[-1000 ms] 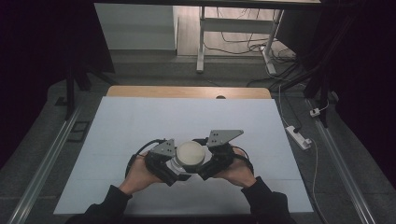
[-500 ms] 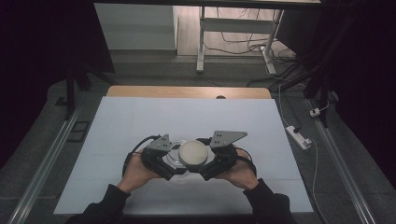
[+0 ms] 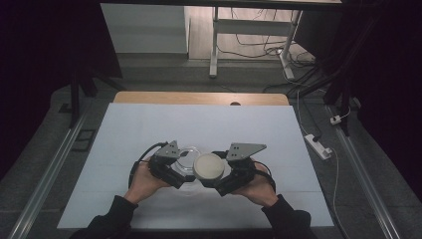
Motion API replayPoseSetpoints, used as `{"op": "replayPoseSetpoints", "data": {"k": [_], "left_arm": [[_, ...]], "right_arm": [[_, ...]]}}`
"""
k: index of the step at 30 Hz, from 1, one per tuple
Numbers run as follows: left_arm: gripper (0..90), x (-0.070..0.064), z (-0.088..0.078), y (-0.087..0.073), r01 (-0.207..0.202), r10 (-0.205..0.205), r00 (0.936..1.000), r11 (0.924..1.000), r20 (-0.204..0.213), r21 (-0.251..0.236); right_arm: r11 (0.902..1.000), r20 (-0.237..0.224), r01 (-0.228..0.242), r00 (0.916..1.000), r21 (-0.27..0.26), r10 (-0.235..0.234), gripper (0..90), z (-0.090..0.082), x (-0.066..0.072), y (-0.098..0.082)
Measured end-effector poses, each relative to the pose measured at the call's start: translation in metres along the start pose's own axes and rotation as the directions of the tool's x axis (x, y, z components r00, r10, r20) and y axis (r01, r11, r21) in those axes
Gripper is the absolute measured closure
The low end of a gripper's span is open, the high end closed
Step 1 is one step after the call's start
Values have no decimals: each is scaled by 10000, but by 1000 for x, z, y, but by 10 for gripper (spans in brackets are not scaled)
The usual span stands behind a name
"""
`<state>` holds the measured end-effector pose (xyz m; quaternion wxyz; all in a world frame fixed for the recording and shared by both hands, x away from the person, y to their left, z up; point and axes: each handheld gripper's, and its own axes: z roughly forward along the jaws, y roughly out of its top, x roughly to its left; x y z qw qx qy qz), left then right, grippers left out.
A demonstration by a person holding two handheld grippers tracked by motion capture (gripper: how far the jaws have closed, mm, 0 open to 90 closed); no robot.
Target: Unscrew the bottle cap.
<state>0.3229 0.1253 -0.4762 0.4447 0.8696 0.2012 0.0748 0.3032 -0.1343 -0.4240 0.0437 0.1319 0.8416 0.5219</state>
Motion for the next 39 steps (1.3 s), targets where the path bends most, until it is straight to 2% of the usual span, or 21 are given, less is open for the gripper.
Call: {"op": "replayPoseSetpoints", "data": {"k": [7, 22, 39], "left_arm": [[71, 4, -1, -2, 171, -172, 9996, 9998, -211, -65], [71, 8, -4, -3, 272, -283, 9985, 9994, -478, -234], [70, 21, 3, 7, 321, -343, 9973, 9989, -648, -352]], "right_arm": [[10000, -10, -5, 10000, 51, 5, 67, 1, 5, -5], [9999, 8, 75, 10000, 121, -75, 67, 2, 15, -17], [9987, -40, 175, 9998, 468, -173, 67, 4, 25, -35]]}}
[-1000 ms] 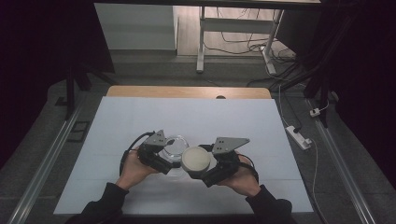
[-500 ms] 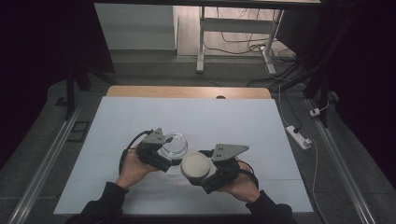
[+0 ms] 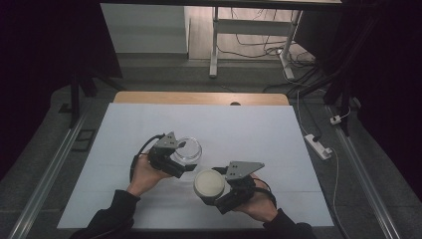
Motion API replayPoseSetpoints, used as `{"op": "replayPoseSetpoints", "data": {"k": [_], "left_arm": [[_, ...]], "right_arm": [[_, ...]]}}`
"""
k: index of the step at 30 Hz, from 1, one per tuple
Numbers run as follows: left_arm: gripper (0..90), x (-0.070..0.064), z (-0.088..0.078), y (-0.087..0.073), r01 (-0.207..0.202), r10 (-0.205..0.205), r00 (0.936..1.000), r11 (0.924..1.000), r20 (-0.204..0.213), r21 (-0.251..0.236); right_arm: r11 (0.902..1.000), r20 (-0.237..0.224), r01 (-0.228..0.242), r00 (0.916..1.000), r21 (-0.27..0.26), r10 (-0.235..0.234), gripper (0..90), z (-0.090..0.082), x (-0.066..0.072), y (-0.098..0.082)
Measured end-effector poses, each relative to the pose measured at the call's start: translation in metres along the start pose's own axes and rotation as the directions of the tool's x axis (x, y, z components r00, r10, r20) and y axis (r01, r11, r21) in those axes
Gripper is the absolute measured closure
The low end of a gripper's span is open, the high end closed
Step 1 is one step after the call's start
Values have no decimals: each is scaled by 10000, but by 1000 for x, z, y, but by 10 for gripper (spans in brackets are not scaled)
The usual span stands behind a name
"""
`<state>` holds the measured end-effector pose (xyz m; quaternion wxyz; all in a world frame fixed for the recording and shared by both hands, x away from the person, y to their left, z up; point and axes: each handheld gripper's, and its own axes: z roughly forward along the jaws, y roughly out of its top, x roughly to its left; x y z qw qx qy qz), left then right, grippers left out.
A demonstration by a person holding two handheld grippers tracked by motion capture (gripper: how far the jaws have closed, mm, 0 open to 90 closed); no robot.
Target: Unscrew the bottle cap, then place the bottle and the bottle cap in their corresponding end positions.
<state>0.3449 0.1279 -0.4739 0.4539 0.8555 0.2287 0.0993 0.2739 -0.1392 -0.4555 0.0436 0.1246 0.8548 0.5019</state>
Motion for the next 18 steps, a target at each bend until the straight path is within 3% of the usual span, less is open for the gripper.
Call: {"op": "replayPoseSetpoints", "data": {"k": [18], "left_arm": [[70, 13, 16, 10, -18, 18, 9998, 10000, -193, 6]], "right_arm": [[9993, -58, 8, 10000, 367, -6, 67, 9, 7, -17]]}}
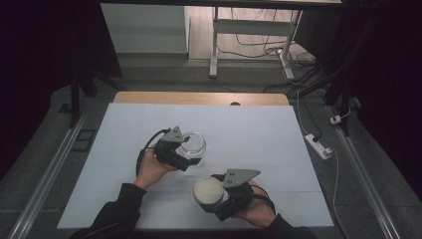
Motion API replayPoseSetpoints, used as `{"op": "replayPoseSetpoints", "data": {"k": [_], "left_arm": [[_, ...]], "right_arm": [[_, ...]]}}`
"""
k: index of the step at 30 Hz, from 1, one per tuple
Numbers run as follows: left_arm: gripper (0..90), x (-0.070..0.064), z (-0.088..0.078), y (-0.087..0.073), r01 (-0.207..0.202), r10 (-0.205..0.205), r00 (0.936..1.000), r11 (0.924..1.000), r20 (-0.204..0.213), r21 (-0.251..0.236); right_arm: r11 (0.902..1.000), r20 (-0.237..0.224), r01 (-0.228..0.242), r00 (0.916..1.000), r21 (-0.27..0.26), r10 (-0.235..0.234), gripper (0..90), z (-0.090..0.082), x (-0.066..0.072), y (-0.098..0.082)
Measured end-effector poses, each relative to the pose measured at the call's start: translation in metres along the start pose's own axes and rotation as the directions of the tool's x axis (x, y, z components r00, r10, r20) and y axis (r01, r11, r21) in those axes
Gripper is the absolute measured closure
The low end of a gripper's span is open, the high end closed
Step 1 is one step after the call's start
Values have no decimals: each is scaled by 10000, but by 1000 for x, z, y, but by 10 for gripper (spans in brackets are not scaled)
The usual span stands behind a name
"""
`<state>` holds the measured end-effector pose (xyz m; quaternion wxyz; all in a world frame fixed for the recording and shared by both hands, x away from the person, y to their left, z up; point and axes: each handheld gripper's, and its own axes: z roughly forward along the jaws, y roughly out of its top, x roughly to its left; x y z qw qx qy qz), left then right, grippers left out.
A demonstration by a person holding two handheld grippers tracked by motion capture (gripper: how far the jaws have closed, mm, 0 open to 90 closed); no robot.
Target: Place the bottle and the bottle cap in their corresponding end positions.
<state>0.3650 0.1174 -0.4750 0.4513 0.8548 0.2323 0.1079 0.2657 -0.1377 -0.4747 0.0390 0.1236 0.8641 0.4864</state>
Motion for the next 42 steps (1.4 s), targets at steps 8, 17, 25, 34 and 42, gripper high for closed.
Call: {"op": "replayPoseSetpoints", "data": {"k": [8, 17, 25, 34, 42], "left_arm": [[70, 6, 8, 4, -10, 10, 10000, 10000, -65, 24], [70, 16, 17, 6, 24, -22, 9998, 10000, -195, 97], [70, 27, 24, 9, 82, -80, 9992, 10000, -380, 48], [70, 36, 37, 13, 79, -75, 9991, 9999, -416, 77], [70, 41, 52, 17, 53, -50, 9993, 9999, -380, 88]], "right_arm": [[9999, -10, -5, 10000, 145, 5, 67, 5, 2, -4], [9993, 84, -115, 9999, 355, 112, 67, 13, 0, -9], [9985, 280, -236, 9994, 487, 223, 67, 19, -2, -13], [9977, 654, -328, 9974, 595, 289, 67, 24, -8, -15], [9960, 996, -497, 9941, 739, 422, 67, 31, -17, -18]]}}
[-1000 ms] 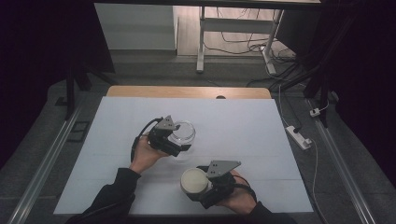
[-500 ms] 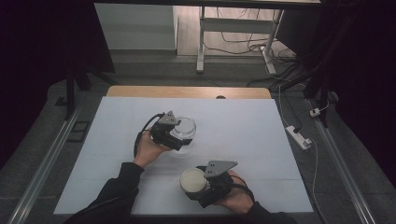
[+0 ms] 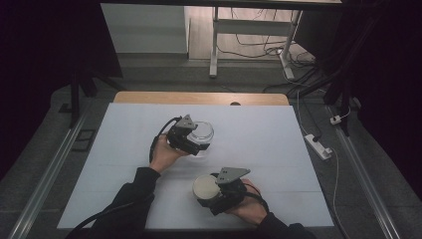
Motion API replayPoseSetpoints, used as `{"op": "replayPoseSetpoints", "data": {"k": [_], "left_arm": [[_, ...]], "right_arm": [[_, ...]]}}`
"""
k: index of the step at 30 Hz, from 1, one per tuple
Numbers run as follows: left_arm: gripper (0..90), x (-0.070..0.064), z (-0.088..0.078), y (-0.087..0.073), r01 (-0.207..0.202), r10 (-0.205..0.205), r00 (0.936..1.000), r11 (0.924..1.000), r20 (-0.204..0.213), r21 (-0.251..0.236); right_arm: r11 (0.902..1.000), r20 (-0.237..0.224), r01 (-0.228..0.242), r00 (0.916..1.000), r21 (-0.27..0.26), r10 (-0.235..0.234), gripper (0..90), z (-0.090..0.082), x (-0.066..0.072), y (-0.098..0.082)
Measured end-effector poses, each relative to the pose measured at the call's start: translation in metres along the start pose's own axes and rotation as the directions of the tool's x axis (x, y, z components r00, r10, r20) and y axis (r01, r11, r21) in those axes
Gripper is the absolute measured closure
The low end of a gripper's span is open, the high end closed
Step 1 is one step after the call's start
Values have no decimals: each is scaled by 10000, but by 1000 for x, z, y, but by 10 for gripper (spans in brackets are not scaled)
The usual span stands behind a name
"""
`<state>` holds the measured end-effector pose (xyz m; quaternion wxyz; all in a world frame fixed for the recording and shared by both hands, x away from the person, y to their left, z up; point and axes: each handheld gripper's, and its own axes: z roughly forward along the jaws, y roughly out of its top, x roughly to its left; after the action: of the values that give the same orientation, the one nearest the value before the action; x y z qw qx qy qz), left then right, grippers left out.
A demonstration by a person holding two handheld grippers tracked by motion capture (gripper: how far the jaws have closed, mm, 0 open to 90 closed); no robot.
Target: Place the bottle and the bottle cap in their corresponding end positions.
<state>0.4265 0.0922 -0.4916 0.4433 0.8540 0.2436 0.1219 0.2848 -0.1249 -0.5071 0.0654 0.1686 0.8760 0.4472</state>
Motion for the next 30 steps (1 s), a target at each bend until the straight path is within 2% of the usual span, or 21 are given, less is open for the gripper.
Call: {"op": "replayPoseSetpoints", "data": {"k": [9, 21, 30], "left_arm": [[70, 2, 10, -1, 40, -39, 9999, 10000, 111, -72], [70, -2, 22, -5, -159, 158, 9994, 9999, 319, 18], [69, -2, 23, -7, -336, 335, 9992, 9994, 196, 90]], "right_arm": [[9993, 222, -218, 9995, 315, 211, 67, 13, -8, -3], [9978, 387, -305, 9988, 585, 283, 66, 29, -13, -6], [9952, 419, -358, 9986, 910, 321, 66, 37, -15, -9]]}}
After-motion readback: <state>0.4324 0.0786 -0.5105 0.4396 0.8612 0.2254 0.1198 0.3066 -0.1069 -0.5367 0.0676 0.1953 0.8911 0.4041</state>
